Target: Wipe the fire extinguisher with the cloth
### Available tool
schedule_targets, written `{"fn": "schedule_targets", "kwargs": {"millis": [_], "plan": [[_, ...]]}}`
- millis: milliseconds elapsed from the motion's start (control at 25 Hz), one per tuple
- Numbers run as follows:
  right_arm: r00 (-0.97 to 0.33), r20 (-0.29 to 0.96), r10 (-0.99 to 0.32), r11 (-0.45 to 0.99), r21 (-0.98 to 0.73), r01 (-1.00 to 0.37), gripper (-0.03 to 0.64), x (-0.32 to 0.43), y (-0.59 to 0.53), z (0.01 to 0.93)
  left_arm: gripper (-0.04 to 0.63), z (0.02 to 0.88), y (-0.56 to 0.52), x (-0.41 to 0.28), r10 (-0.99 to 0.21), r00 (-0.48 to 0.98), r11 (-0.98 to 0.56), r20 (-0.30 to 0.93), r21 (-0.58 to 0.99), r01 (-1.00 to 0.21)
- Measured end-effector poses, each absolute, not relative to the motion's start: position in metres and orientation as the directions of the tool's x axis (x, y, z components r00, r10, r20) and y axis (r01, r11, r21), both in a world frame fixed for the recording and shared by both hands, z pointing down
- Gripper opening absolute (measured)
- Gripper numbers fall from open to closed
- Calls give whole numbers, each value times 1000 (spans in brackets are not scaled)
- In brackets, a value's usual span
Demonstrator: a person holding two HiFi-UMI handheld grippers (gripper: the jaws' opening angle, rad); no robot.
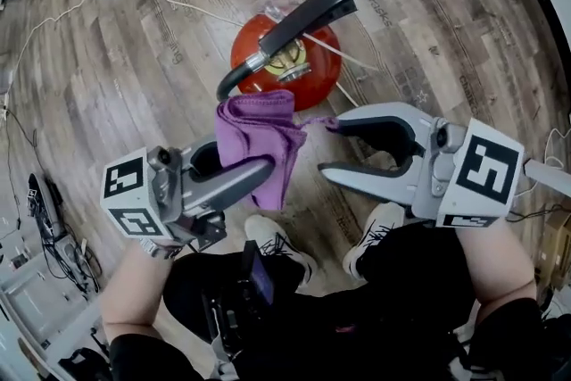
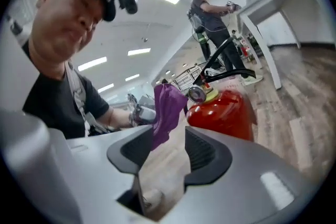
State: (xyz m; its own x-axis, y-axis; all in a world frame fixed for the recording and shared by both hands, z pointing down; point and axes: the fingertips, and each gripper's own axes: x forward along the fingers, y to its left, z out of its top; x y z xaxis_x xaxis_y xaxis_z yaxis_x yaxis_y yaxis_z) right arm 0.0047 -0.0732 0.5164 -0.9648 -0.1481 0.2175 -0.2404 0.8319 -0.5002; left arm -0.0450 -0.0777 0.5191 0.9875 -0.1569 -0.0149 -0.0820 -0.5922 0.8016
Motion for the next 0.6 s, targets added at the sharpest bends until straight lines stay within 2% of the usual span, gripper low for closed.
{"fn": "schedule_targets", "kwargs": {"millis": [120, 200, 280, 400, 480, 520, 600], "plan": [[-988, 54, -146, 726, -672, -144, 252, 2, -77, 494, 91, 486, -81, -31, -190, 972, -591, -135, 807, -4], [-991, -12, -136, 696, -713, -86, 295, -4, -75, 481, 92, 473, -82, -20, -208, 963, -596, -170, 803, 13], [-994, -38, -103, 699, -714, -45, 331, -11, -67, 472, 94, 463, -84, -11, -231, 957, -602, -175, 798, 1], [-994, -32, -102, 698, -715, -48, 329, -16, -59, 468, 101, 451, -86, 3, -266, 947, -629, -180, 777, -29], [-993, -15, -118, 709, -701, -74, 250, -14, -59, 468, 101, 448, -84, 6, -272, 945, -649, -184, 760, -39], [-993, -11, -116, 715, -694, -76, 186, -13, -59, 467, 103, 449, -83, 6, -271, 944, -649, -186, 760, -36], [-995, -15, -103, 715, -696, -63, 119, -13, -56, 467, 112, 449, -78, 1, -276, 942, -639, -189, 768, -33]]}}
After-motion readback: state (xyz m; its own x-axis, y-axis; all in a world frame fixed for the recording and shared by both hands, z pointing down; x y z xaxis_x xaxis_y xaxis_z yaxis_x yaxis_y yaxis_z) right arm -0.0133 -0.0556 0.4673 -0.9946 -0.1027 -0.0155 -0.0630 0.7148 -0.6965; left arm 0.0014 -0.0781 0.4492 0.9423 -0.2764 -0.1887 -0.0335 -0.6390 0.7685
